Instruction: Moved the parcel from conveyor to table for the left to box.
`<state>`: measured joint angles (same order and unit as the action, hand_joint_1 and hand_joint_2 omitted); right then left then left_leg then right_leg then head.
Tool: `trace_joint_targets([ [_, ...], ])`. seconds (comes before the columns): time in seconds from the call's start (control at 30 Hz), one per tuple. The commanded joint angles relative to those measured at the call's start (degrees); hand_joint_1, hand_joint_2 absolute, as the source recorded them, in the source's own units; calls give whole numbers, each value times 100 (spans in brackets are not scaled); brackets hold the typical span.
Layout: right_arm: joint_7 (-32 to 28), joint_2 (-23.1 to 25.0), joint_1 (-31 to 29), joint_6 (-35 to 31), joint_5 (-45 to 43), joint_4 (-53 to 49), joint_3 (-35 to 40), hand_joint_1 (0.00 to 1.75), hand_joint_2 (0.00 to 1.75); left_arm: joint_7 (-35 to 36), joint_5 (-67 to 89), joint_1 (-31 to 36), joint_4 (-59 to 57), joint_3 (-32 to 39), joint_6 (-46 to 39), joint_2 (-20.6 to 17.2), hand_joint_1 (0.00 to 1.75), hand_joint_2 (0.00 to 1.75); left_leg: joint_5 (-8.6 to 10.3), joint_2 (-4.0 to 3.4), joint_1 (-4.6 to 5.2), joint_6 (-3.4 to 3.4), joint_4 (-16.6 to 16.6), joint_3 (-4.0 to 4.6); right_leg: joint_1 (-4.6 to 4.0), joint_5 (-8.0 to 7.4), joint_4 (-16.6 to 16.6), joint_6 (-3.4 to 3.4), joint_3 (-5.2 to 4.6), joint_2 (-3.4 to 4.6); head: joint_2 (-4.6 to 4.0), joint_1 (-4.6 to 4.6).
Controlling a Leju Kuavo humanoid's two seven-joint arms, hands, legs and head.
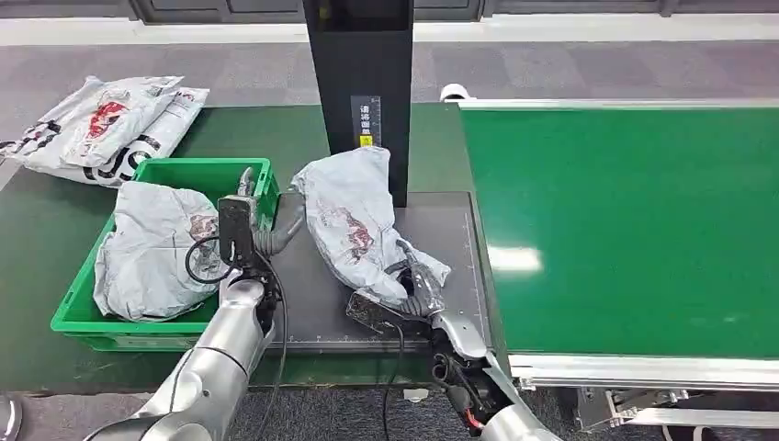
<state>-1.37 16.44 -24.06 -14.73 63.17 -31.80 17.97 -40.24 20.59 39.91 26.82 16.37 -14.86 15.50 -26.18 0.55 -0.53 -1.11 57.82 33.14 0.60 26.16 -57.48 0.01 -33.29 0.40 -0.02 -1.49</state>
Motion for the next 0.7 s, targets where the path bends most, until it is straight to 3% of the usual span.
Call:
trace_joint_targets([
  [0.03, 334, -626, 981, -304, 250, -856, -289, 0, 0, 24, -640, -487, 1081, -1021, -541, -155, 0, 175, 10, 27, -3, 5, -16, -9, -5, -2, 21, 1, 22, -34, 2, 0],
  [0.23, -599, -309, 1234, -1264, -496, -2388, -1161, 0, 0, 24, -1037, -1182, 2016, -1625, -942, -274, 0, 175, 3, 17, 3, 9, -11, -11, 3, -1, 14, 4, 27, -19, 0, 0],
  [0.37, -1127, -160, 1415, -1444, -1208, -3324, -1505, 0, 0, 24, -949, -1052, 1635, -1915, -1260, -192, 0, 175, 2, 23, 8, 12, 4, 19, 8, 0, 0, 5, -2, -26, 2, 0],
  [0.67, -1273, -134, 1461, -1525, -1386, -3442, -1562, 0, 0, 24, -929, -998, 1476, -1979, -1205, -174, 0, 175, 1, 15, 10, 11, -5, 23, 5, -4, 10, 5, -13, -21, 2, 0],
  [0.7, -1573, -130, 1523, -1640, -1658, -3408, -1614, 0, 0, 24, -890, -884, 1227, -2088, -1112, -168, 0, 175, -1, 12, 11, 11, -1, 24, 5, -2, 5, 4, -16, -16, 2, 0],
])
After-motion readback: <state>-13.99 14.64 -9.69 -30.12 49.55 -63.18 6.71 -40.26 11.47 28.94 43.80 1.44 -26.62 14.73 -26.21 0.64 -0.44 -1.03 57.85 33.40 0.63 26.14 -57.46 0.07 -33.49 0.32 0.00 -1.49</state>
